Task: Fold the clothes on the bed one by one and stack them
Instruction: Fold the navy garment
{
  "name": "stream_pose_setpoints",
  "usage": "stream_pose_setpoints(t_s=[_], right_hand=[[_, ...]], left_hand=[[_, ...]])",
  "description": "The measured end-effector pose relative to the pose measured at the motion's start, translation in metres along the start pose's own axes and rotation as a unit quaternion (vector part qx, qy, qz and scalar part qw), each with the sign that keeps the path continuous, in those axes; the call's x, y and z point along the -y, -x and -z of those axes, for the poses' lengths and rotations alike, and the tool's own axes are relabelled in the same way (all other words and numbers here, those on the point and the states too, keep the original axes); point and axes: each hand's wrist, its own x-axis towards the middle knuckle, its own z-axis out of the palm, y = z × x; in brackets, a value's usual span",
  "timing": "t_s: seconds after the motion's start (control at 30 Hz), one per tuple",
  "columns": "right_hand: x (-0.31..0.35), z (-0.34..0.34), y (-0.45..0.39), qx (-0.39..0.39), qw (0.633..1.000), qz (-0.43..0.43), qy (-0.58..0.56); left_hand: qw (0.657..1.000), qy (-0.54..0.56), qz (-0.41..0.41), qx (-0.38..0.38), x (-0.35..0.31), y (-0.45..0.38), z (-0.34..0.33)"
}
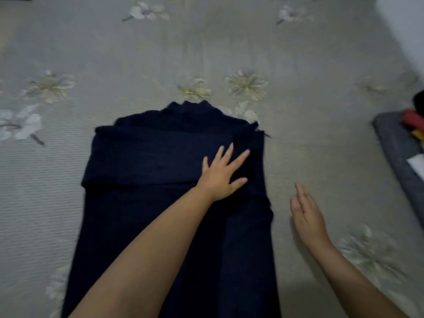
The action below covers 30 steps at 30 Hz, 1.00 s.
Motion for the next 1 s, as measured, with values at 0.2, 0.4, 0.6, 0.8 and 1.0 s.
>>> stream_pose_setpoints(t_s=[0.2, 0.4, 0.6, 0.8, 1.0], right_hand=[[-0.047, -0.006, 0.030, 0.059, 0.998, -0.036, 0.015], [-0.036, -0.057, 0.108, 0.084, 0.993, -0.060, 0.053], [-0.024, -0.078, 0.182, 0.066, 0.983, -0.164, 0.046], [-0.037, -0.086, 0.227, 0.024, 0.980, -0.191, -0.054], [-0.031, -0.084, 0.258, -0.013, 0.987, -0.150, -0.059]], left_hand=[[0.994, -0.095, 0.062, 0.011, 0.015, 0.044, -0.045], [0.924, -0.068, 0.343, -0.152, 0.074, 0.180, -0.061], [0.836, 0.037, 0.510, -0.199, 0.102, 0.300, -0.081], [0.864, 0.230, 0.391, -0.219, 0.108, 0.332, -0.079], [0.860, 0.384, 0.317, -0.108, 0.110, 0.394, -0.099]])
